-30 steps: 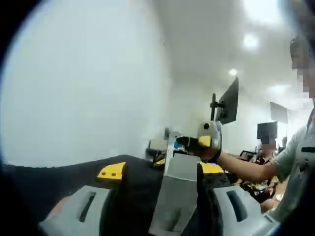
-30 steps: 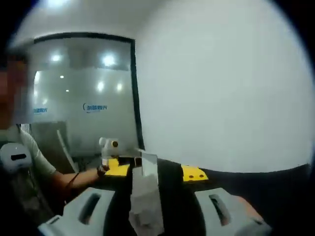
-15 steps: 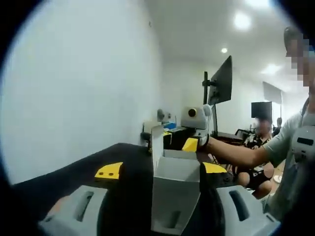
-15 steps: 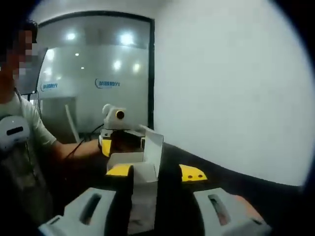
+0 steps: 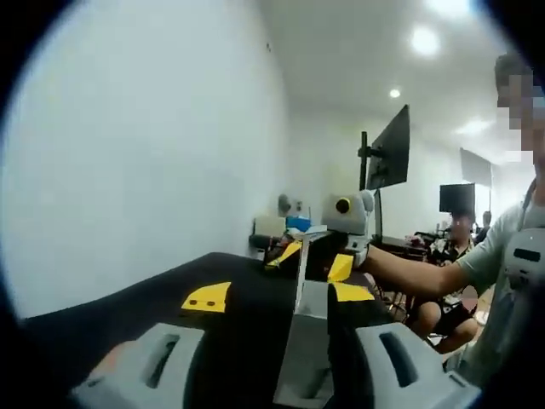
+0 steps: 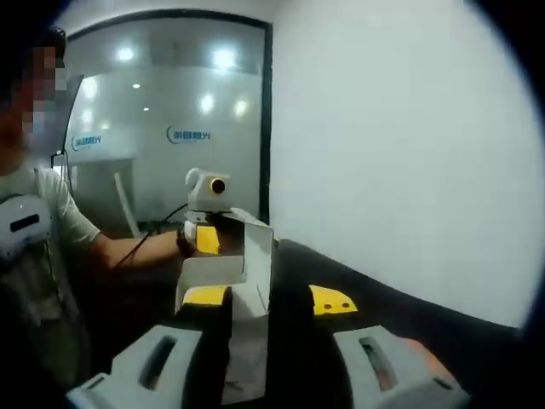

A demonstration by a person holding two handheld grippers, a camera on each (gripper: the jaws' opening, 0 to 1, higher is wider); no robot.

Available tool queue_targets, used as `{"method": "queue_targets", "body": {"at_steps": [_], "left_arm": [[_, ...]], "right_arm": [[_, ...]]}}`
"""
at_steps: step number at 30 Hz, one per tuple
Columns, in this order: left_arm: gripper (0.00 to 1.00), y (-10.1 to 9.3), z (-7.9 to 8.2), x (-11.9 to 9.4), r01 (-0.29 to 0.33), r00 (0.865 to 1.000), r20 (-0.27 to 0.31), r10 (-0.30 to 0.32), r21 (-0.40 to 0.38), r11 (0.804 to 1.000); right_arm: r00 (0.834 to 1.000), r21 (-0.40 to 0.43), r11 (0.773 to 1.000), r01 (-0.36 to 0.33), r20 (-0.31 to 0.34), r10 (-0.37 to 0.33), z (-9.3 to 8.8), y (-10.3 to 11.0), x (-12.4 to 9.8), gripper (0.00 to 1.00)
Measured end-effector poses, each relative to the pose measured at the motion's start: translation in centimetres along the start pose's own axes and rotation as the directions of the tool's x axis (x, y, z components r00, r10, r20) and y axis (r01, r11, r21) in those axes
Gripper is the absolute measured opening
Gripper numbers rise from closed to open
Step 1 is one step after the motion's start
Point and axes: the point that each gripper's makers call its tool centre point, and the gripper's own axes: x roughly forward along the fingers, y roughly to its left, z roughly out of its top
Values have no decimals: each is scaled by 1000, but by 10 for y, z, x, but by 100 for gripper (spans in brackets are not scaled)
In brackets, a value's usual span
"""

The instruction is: Assemble the cup parts correctly, then place the assembled cup into the box.

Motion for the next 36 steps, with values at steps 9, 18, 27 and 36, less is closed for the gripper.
{"method": "queue_targets", "body": {"at_steps": [9, 18, 27, 36], "left_arm": [[35, -9, -18, 13, 48, 984, -174, -39, 46, 998], [39, -7, -24, 18, 8, 939, -344, 13, 60, 998], [42, -4, -25, 13, -17, 946, -321, 37, 64, 998], [41, -14, -22, 2, 17, 961, -277, 10, 93, 996]], "right_arm": [[994, -172, 983, 57, -84, -73, -1, 2, 6, 31], [983, -368, 928, 60, -139, -119, 4, 17, 7, 27], [984, -370, 929, -13, -171, -54, 6, 41, -1, 27], [978, -234, 965, -115, -199, 68, 3, 58, -6, 32]]}}
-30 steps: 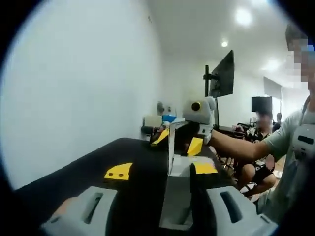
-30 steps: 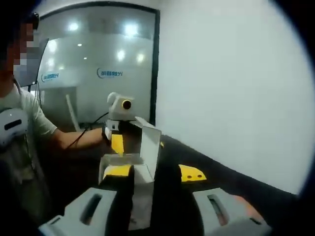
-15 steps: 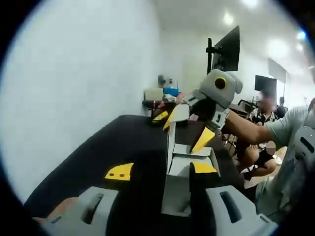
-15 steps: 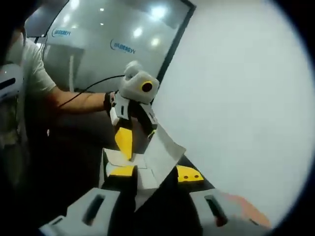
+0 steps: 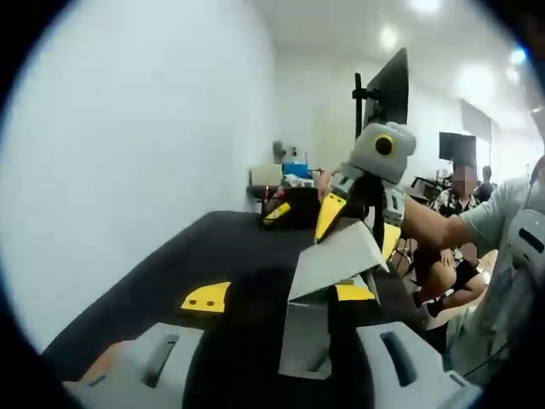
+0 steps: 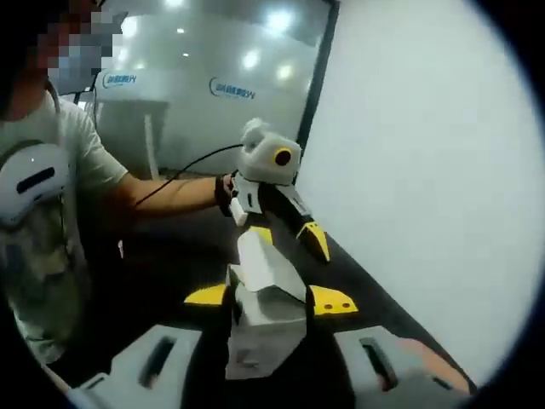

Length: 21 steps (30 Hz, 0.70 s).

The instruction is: Assemble the cup parts correctly, then place the assembled cup into the box.

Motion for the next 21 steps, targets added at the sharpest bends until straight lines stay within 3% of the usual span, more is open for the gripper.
{"method": "queue_targets", "body": {"at_steps": [4, 6, 8, 9, 12, 14, 18, 21], "left_arm": [[45, -5, -6, -14, 23, 999, 40, -23, -4, 1000], [56, -13, -4, -17, 70, 993, 101, -68, -20, 997], [74, -26, -4, -17, 142, 972, 193, -134, -27, 990], [80, -31, -7, -15, 166, 965, 210, -156, -33, 986], [90, -39, -28, 3, 166, 971, 178, -162, -6, 986], [94, -38, -41, 18, 135, 978, 159, -135, 10, 991], [84, -28, -59, 35, 85, 984, 155, -89, 32, 996], [60, -20, -64, 39, 57, 983, 172, -58, 6, 998]], "right_arm": [[999, 37, 998, -44, -29, 45, 2, 4, 1, 33], [997, 44, 997, -57, -55, 60, 2, 4, 2, 34], [993, 60, 995, -80, -78, 84, 6, -4, 1, 34], [992, 65, 994, -89, -82, 94, 6, -2, 1, 34], [990, 80, 992, -102, -90, 109, 6, 1, 2, 34], [989, 84, 991, -101, -96, 109, 5, 2, 2, 34], [986, 94, 990, -106, -118, 117, 4, 6, 3, 34], [977, 96, 988, -121, -167, 136, 0, 12, 3, 35]]}}
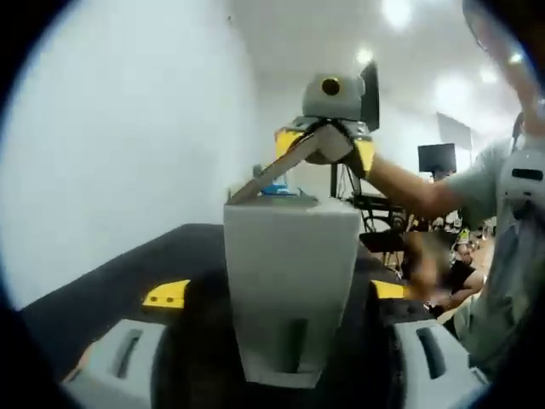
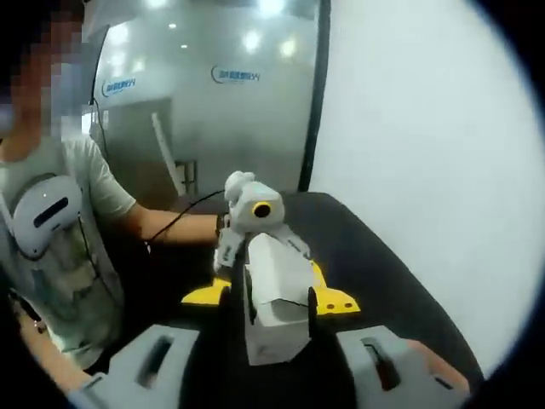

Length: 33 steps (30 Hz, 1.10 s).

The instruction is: Assemble the cup parts correctly, then place the assembled cup into the box.

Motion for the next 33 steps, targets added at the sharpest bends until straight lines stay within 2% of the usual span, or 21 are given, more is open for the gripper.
{"method": "queue_targets", "body": {"at_steps": [2, 3, 5, 9, 11, 14, 18, 21, 23, 26, 29, 33], "left_arm": [[50, -6, 1, 0, 41, 999, 22, -41, -16, 999], [48, -6, 2, 0, 35, 999, 22, -35, -26, 999], [47, -8, 2, 1, 39, 999, 30, -39, -16, 999], [47, -7, 2, -1, 40, 998, 47, -39, -21, 999], [47, -7, 2, -1, 40, 998, 53, -39, -21, 999], [47, -7, 2, -1, 41, 998, 58, -39, -23, 999], [47, -8, 3, -1, 42, 997, 64, -40, -20, 999], [47, -8, 3, -2, 42, 997, 64, -40, -19, 999], [47, -9, 3, -1, 43, 997, 64, -42, -16, 999], [47, -8, 3, -1, 44, 997, 63, -43, -17, 999], [47, -8, 3, -1, 43, 997, 65, -42, -18, 999], [47, -8, 3, -2, 43, 997, 67, -42, -21, 999]], "right_arm": [[999, 15, 1000, -25, -39, 26, -3, 5, -1, 37], [998, 18, 999, -35, -53, 36, -1, 6, 0, 38], [994, 32, 997, -64, -90, 67, -1, 10, -1, 38], [988, 19, 998, -57, -141, 59, 4, 6, 3, 37], [980, 20, 997, -71, -183, 73, 4, 8, 5, 33], [962, 64, 991, -117, -241, 129, 2, 13, 9, 33], [957, 66, 993, -101, -267, 115, 6, 9, 13, 28], [952, 13, 997, -79, -297, 79, 5, 3, 15, 23], [946, 15, 997, -75, -315, 76, 3, 3, 16, 20], [942, 9, 998, -67, -328, 66, 2, 2, 16, 20], [943, -24, 999, -39, -332, 29, 3, -2, 17, 20], [934, -93, 996, -16, -357, -18, 1, -2, 19, 18]]}}
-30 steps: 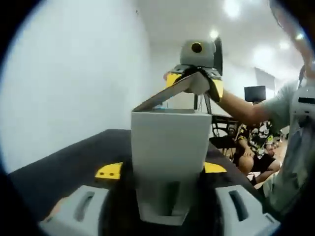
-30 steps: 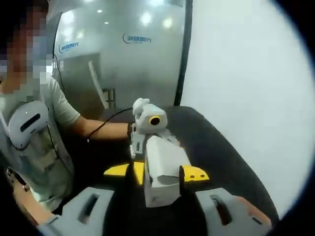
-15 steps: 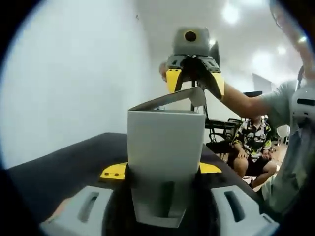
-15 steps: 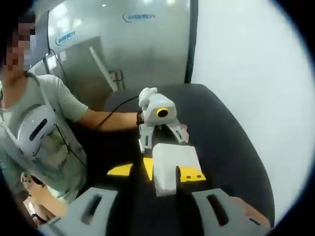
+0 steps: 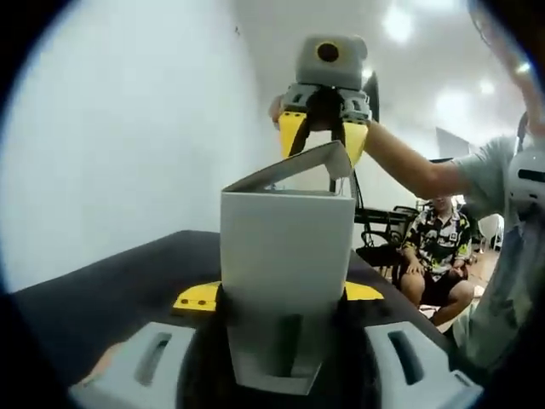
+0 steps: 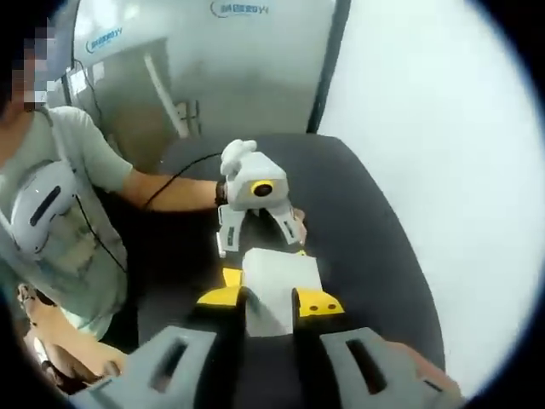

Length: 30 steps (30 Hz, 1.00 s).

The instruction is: Assemble the cup parts correctly, then place the assembled cup into the box.

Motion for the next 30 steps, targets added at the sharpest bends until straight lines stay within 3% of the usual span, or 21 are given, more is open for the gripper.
{"method": "queue_targets", "body": {"at_steps": [7, 24, 26, 30], "left_arm": [[47, 1, 0, -1, -3, 1000, 6, 3, -10, 1000], [47, 1, 0, 0, -4, 1000, 16, 5, -18, 1000], [47, 1, 0, 0, -1, 1000, 16, 1, -15, 1000], [47, 1, 1, 0, -2, 1000, 16, 2, -12, 1000]], "right_arm": [[998, -60, 996, 62, 5, -61, 8, -2, -5, 11], [982, -166, 970, 178, -40, -187, -1, -2, 3, 10], [989, -108, 984, 143, -8, -145, -1, -1, 2, 10], [998, 24, 1000, -5, 62, 3, 4, 2, -4, 18]]}}
